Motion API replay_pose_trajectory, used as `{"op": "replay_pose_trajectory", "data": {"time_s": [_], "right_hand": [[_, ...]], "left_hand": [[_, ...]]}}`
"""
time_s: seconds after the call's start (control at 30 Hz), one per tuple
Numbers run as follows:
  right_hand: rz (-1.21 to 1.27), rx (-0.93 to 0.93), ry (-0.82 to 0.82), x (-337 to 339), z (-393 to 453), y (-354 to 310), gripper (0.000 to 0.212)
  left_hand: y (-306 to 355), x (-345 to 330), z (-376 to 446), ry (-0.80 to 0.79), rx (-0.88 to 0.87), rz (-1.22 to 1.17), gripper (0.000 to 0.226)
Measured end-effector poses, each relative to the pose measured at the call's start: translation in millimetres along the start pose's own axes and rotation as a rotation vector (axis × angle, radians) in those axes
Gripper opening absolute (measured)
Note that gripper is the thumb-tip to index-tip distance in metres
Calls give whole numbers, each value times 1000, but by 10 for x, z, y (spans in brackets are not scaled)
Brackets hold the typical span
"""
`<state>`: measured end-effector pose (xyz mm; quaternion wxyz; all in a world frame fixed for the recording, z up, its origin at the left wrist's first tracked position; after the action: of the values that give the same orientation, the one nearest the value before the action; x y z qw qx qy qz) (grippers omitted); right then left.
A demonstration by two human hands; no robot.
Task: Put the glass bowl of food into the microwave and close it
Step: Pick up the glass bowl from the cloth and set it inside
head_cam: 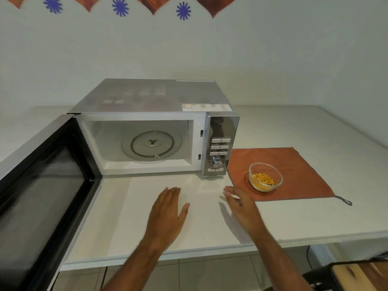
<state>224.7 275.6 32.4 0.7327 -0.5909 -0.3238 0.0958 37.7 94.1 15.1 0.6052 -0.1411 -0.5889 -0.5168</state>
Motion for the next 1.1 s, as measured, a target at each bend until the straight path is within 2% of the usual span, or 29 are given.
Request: {"op": "replay_pose_trajectory", "data": {"time_s": [0.1,0.17,0.27,0.33,0.5,0.63,0.7,0.8,0.9,0.97,1.07,1.1], "right_hand": [[-38,0,122,347,80,-105,13],[-52,-3,199,580,143,-102,17],[-59,-48,301,916,255,-12,16],[-57,-99,358,1107,317,74,18],[-98,-214,499,1446,460,282,18],[-126,-320,465,1525,580,470,31],[-148,-309,436,1518,610,490,25],[-153,-279,411,1488,597,462,22],[-154,-266,415,1491,571,464,18],[-155,-262,392,1498,567,459,15],[-137,-253,353,1492,532,435,14],[-141,-253,341,1477,507,421,12]], "left_hand": [[358,22,146,89,-31,-137,32],[548,-30,292,6,41,-270,18],[822,-169,558,-164,159,-530,22],[1015,-244,707,-219,197,-640,23],[1466,-468,1043,-314,169,-726,18],[1709,-715,1264,-424,210,-707,35],[1795,-825,1356,-447,234,-685,43],[1876,-925,1453,-447,242,-669,43],[1868,-1017,1476,-433,296,-733,49],[1862,-1038,1477,-422,298,-778,40],[1858,-993,1455,-384,268,-789,13],[1857,-965,1427,-375,269,-792,13]]}}
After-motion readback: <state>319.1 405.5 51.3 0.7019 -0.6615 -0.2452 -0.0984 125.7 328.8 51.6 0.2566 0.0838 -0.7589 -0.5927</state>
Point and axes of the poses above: each hand's wrist, its own z-axis towards the middle knuckle, its own x-axis out of the back of the hand, y = z × x, the point moved 4 cm from there along z, towards the middle knuckle, and after that the axes turned 1 degree about z, right-handed, at the moved point
